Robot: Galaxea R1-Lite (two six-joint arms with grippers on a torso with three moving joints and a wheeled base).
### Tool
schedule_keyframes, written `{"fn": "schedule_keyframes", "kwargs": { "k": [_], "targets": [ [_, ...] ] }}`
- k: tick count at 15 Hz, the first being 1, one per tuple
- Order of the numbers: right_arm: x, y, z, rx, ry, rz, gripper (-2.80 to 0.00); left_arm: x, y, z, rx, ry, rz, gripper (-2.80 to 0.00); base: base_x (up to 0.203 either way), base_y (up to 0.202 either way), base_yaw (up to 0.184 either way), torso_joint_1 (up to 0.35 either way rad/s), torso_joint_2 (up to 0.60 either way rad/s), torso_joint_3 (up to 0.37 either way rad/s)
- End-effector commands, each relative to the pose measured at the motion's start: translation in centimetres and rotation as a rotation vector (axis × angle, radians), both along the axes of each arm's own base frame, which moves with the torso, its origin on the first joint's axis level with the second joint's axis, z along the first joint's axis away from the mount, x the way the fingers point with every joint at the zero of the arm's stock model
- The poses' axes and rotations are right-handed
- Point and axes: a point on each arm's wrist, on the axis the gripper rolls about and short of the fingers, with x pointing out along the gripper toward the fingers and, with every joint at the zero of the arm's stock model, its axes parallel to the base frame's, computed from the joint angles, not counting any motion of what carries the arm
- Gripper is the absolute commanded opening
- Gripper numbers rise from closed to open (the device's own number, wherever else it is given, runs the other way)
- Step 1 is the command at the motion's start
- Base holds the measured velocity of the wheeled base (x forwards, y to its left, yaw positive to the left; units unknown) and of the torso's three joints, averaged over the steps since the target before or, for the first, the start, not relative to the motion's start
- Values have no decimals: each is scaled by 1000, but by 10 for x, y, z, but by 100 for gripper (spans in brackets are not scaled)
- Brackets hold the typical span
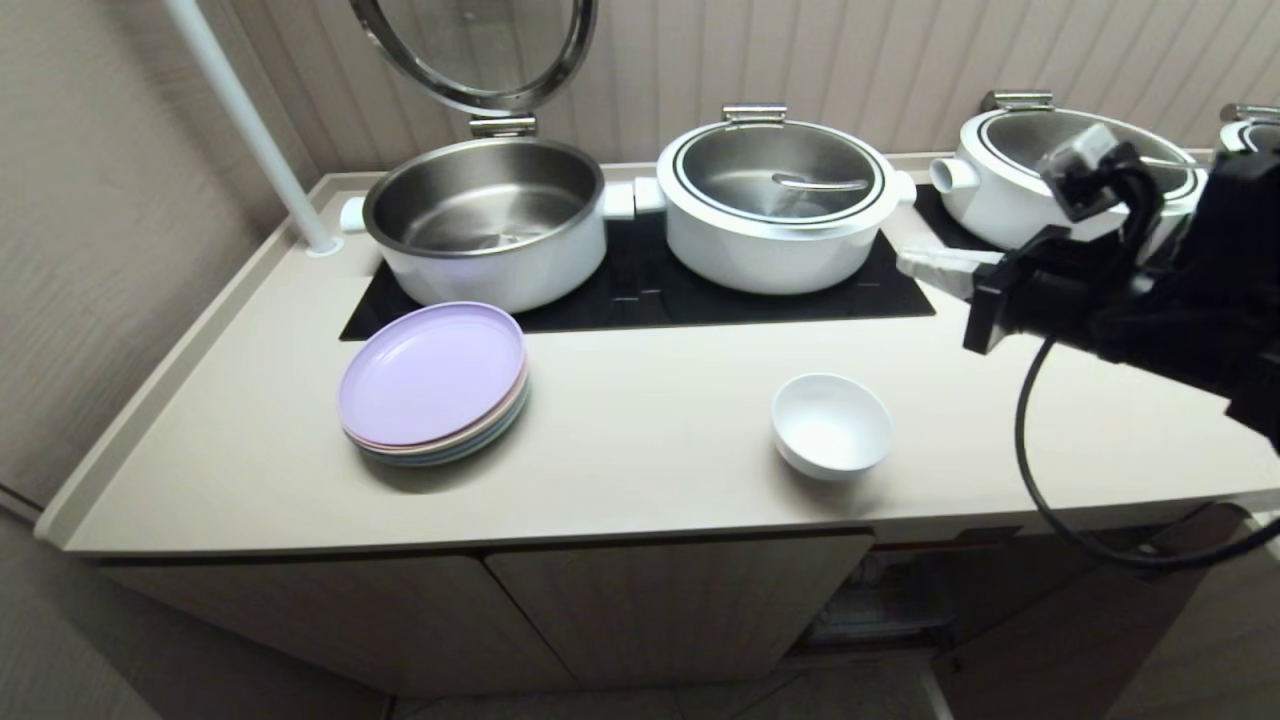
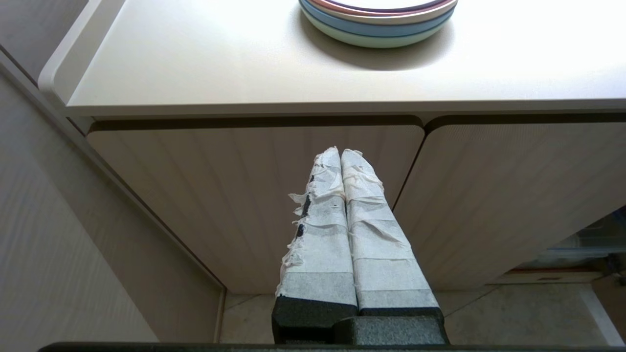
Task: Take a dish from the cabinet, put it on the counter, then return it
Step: Pick up the bowl from the table
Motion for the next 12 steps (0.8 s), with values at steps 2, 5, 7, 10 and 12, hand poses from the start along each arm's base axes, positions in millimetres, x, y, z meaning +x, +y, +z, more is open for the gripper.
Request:
{"fn": "schedule_keyframes", "kwargs": {
  "k": [2,5,7,10,12],
  "targets": [
    [45,12,-20,17,85,11,-280,0,0,0,0,-1,1,-280,0,0,0,0,0,0],
    [56,15,-13,3,264,5,-280,0,0,0,0,-1,1,-280,0,0,0,0,0,0],
    [56,13,-7,-22,438,-8,-280,0,0,0,0,0,1,-280,0,0,0,0,0,0],
    [45,11,16,27,712,-41,-280,0,0,0,0,-1,1,-280,0,0,0,0,0,0],
    [31,8,18,11,922,-75,-280,0,0,0,0,-1,1,-280,0,0,0,0,0,0]
  ]
}}
